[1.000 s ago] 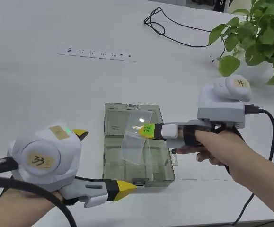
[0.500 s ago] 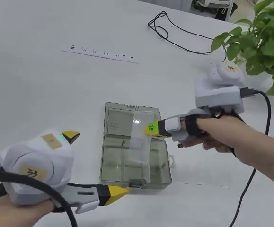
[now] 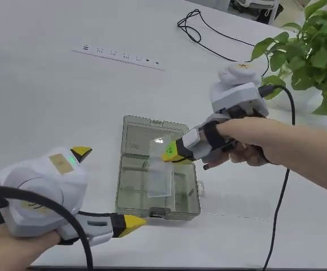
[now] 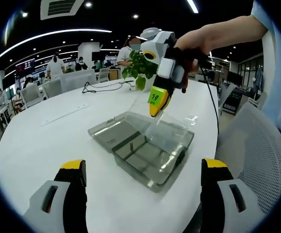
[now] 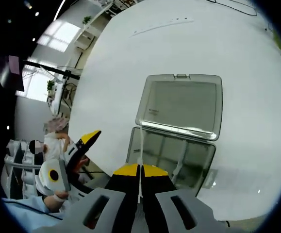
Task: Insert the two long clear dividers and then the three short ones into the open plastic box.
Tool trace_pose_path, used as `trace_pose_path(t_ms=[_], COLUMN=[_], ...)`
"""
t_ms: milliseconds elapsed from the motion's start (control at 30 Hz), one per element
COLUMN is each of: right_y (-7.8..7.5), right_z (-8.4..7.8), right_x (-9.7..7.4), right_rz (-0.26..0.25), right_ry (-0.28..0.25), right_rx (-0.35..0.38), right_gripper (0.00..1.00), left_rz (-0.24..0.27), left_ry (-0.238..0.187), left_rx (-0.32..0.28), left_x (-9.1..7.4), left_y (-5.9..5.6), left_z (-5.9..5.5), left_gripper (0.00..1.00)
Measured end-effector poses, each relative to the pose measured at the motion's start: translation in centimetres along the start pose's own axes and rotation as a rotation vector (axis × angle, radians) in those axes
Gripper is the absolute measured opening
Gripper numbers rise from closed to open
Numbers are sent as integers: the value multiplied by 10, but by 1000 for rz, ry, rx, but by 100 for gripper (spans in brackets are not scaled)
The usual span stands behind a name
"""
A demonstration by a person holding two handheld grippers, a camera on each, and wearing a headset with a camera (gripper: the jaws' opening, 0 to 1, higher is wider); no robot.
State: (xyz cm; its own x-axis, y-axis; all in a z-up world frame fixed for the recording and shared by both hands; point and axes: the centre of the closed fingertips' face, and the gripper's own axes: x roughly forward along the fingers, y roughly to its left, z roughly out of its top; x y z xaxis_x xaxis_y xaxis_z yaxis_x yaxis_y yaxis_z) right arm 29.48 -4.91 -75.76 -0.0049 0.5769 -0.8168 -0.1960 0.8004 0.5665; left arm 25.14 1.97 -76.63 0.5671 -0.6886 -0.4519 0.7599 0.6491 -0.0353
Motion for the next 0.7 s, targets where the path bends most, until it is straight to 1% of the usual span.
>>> trace_pose_path(t_ms=[33,67,100,133,167,233,333,367,433,500,533,567,600,633,667,700], right_y=[0,-1,2,2,2,-3,-5,-5,-7,-11,-13,-15,-16,-17,-18,-17], right_z=[-1,1,-2,0,-4,-4,-2,-3,-3,-3,-5,-6,-5,-8,-7,-9], right_x=[2,4,4,5,6,9,12,13,14,16,16,17,17,18,18,19], right_rz=[-2,-1,-8,-7,-15,-25,-23,-19,-18,-34,-36,-36,-41,-43,-43,-46], right_ry=[18,25,32,34,55,72,85,94,103,112,130,136,129,151,147,156], right_rx=[14,26,49,52,82,99,125,144,152,163,169,182,187,193,195,194], right_gripper=[2,2,2,2,2,2,2,1,1,1,1,1,1,1,1,1], left_rz=[0,0,1,2,2,1,2,2,2,3,2,3,4,5,5,6], left_ry=[-2,-2,-1,-2,-2,-3,-2,-2,1,2,1,3,3,1,1,2], left_rx=[-4,-6,-9,-9,-12,-19,-20,-22,-24,-24,-23,-24,-23,-24,-25,-27], left_x=[0,1,1,1,1,1,1,1,1,1,1,1,1,1,1,1], left_y=[0,0,-1,-1,-1,-2,-2,-2,-2,-2,-2,-1,-1,-1,0,0], left_z=[-1,-2,-3,-4,-4,-5,-6,-7,-8,-8,-8,-8,-8,-8,-8,-8], left_gripper=[100,100,100,100,100,100,100,100,100,100,100,100,100,100,100,100])
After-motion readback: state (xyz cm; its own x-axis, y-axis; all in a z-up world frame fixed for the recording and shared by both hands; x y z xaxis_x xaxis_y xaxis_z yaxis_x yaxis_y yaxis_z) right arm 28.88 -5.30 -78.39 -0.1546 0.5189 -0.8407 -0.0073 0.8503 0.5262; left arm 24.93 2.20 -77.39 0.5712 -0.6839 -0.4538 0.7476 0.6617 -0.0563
